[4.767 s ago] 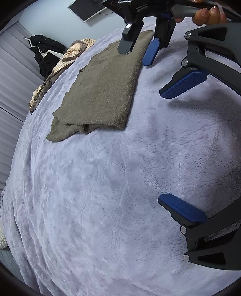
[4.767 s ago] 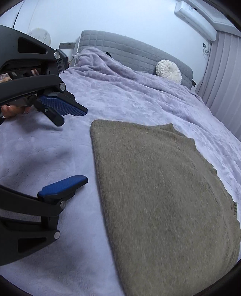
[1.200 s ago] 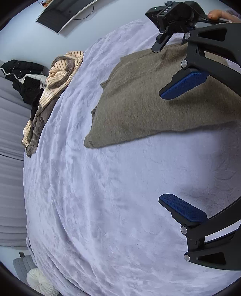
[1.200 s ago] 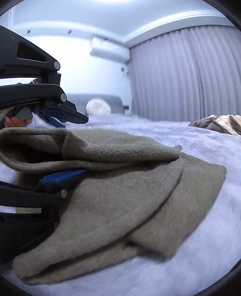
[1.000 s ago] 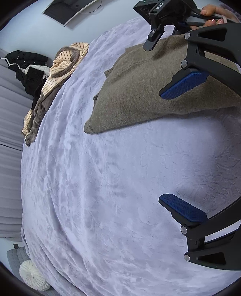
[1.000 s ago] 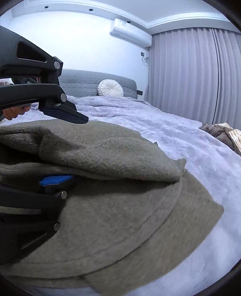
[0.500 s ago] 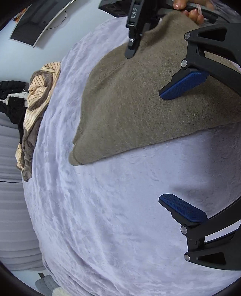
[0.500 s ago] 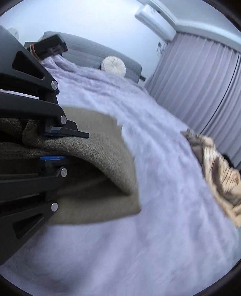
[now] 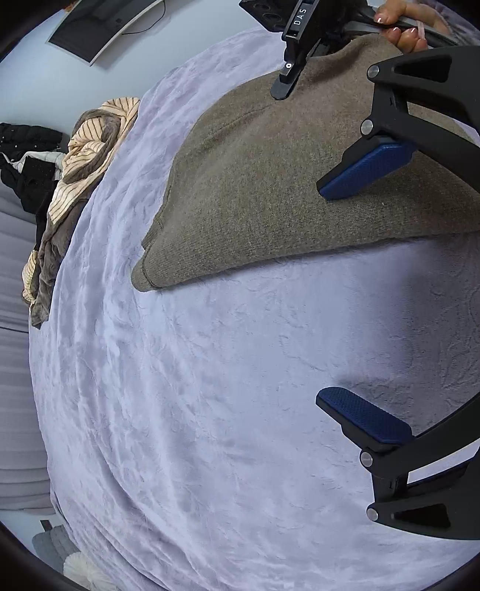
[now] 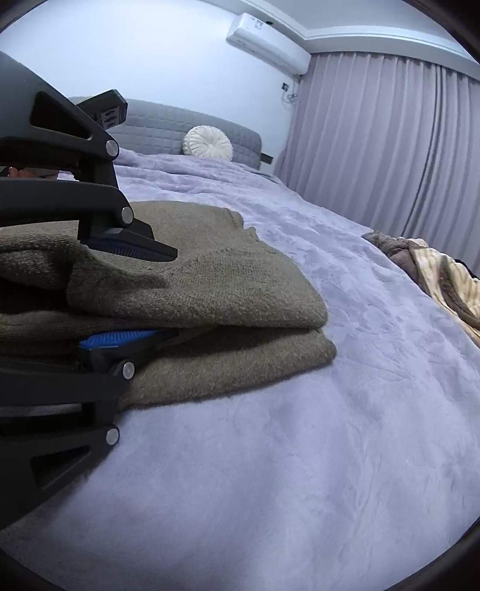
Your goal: Fold small clothes
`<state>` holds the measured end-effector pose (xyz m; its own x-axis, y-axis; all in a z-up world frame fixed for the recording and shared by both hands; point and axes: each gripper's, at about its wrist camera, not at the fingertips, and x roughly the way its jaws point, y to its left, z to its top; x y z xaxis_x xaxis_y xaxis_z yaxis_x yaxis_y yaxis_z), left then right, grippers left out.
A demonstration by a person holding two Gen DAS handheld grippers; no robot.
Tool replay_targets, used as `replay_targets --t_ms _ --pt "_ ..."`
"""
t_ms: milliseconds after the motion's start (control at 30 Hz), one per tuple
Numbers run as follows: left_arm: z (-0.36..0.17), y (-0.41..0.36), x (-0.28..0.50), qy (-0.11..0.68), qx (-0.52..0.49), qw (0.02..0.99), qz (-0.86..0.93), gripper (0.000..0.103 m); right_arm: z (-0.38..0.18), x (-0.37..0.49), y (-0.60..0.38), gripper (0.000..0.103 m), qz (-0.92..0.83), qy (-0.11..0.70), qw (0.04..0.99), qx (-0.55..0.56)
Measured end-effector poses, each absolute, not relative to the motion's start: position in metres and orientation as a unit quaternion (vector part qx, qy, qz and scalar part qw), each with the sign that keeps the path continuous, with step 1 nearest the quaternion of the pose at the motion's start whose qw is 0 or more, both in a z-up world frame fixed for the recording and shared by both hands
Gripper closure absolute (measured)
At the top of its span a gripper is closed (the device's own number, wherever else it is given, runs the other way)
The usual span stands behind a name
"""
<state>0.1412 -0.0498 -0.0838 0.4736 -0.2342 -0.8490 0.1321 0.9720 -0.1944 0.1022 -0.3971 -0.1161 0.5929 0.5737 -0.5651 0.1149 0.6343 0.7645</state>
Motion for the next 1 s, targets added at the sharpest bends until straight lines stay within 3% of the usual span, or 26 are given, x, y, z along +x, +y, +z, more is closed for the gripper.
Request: replay_targets --t_ms 167,267,400,533,733,833,933,1000 --pt "-0.078 -0.072 0.136 0.483 -0.009 0.866 -0.132 0.001 -0.088 0.085 -0.402 0.089 0.136 0.372 0.834 0.384" --pt "-0.087 -0.082 0.137 0.491 -0.005 0.859 -0.145 0.001 -0.116 0.084 -0.41 0.088 0.091 0.416 0.824 0.375" --pt "-0.083 -0.074 0.136 0.494 -0.015 0.858 -0.139 0.001 -0.133 0.07 -0.433 0.088 0.09 0.393 0.789 0.463" --pt "-0.067 -0.065 0.128 0.484 -0.006 0.864 -0.138 0.001 -0.098 0.05 -0.431 0.081 0.07 0.39 0.823 0.408" --pt "-0.073 -0.074 0.106 0.493 0.007 0.856 -0.158 0.001 -0.045 0.02 -0.385 0.081 0.137 0.357 0.863 0.332" --pt "-0.093 -0.076 0.092 0.514 0.011 0.843 -0.156 0.001 -0.036 0.012 -0.35 0.081 0.138 0.375 0.883 0.245" --pt "-0.107 -0.066 0.08 0.529 -0.016 0.835 -0.15 0.001 -0.065 0.009 -0.342 0.082 0.101 0.432 0.872 0.206" --pt "-0.109 -0.06 0.073 0.532 -0.035 0.833 -0.147 0.001 -0.094 0.004 -0.355 0.091 0.083 0.461 0.853 0.232"
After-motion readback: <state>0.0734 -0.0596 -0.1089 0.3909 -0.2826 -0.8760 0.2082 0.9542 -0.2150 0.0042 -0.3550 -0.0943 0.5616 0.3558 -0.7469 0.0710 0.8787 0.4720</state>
